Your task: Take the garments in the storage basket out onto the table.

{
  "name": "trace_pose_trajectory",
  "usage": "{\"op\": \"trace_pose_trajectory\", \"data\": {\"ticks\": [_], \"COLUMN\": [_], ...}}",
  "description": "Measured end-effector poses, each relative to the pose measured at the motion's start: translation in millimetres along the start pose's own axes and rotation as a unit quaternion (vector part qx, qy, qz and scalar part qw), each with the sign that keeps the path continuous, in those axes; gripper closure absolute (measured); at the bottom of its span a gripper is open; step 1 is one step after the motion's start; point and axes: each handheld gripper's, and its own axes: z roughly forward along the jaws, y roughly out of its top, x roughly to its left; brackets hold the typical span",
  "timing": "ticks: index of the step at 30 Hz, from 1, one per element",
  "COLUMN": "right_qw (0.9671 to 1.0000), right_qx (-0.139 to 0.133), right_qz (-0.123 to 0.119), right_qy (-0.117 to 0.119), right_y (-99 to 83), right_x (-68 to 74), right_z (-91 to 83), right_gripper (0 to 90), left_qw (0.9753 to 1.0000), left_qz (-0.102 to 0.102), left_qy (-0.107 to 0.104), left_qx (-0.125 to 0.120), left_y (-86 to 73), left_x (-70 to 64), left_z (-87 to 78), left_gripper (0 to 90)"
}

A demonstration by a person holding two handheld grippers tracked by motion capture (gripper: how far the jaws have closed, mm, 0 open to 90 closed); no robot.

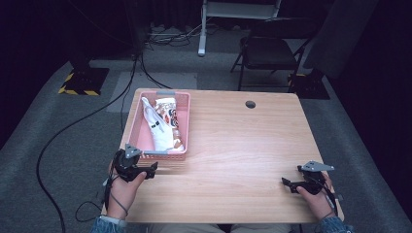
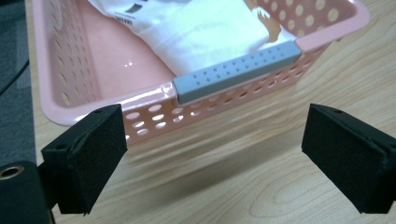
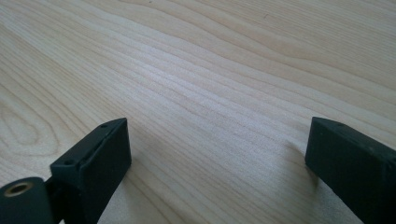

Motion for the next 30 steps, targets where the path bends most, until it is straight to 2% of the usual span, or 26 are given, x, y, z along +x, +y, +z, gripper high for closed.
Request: {"op": "trace_pose_trajectory", "data": {"ticks": [12, 30], "right_qw": [1.0, 1.0], "right_qx": [0.0, 0.0], "right_qz": [0.0, 0.0], "right_qy": [0.0, 0.0], "right_y": [0.0, 0.0], "right_x": [0.0, -0.1], "right_z": [0.0, 0.0], "right_gripper": [6.8, 6.8], "left_qw": [0.9999, 0.9996], "left_qz": [0.013, 0.019], "left_qy": [0.002, 0.005], "left_qx": [-0.01, -0.022], "left_y": [18.1, 47.0], "left_x": [-5.8, -0.8], "left_z": [-6.5, -6.6], "left_gripper": [6.3, 6.3]}}
